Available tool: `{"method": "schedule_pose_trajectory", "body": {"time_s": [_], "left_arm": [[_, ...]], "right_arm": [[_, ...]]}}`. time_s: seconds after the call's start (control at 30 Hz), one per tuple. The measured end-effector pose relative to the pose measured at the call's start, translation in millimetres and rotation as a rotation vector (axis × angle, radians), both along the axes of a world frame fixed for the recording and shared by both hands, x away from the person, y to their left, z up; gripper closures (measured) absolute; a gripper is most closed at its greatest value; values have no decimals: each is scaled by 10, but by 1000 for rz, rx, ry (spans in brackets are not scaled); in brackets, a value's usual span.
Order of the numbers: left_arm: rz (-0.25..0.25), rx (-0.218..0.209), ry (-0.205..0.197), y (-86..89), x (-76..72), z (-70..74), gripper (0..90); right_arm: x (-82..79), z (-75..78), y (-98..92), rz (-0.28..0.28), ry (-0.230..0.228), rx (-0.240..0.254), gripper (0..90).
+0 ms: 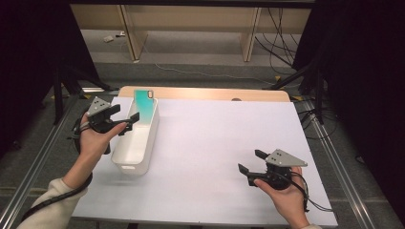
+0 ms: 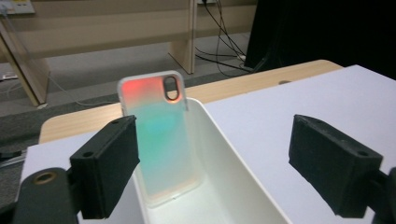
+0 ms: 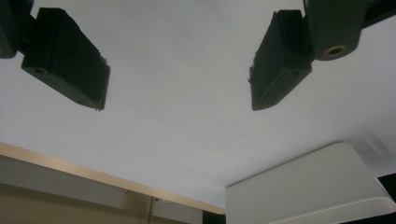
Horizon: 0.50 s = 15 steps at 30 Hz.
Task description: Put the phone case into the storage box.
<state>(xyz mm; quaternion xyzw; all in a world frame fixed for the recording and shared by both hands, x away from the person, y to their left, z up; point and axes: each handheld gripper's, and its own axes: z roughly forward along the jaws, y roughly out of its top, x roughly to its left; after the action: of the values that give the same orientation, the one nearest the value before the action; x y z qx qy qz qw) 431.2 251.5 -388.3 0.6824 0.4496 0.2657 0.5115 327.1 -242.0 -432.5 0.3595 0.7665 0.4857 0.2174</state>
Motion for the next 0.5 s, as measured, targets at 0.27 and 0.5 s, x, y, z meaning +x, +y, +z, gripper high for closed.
{"method": "schedule_pose_trajectory", "body": {"time_s": [0.27, 0.5], "left_arm": [[-49, -17, -4, -81, -203, -33, 139], [-71, -12, -16, -111, -354, -73, 125]], "right_arm": [[-7, 17, -14, -5, 1, -12, 213], [-10, 20, -12, 1, 10, -7, 212]]}}
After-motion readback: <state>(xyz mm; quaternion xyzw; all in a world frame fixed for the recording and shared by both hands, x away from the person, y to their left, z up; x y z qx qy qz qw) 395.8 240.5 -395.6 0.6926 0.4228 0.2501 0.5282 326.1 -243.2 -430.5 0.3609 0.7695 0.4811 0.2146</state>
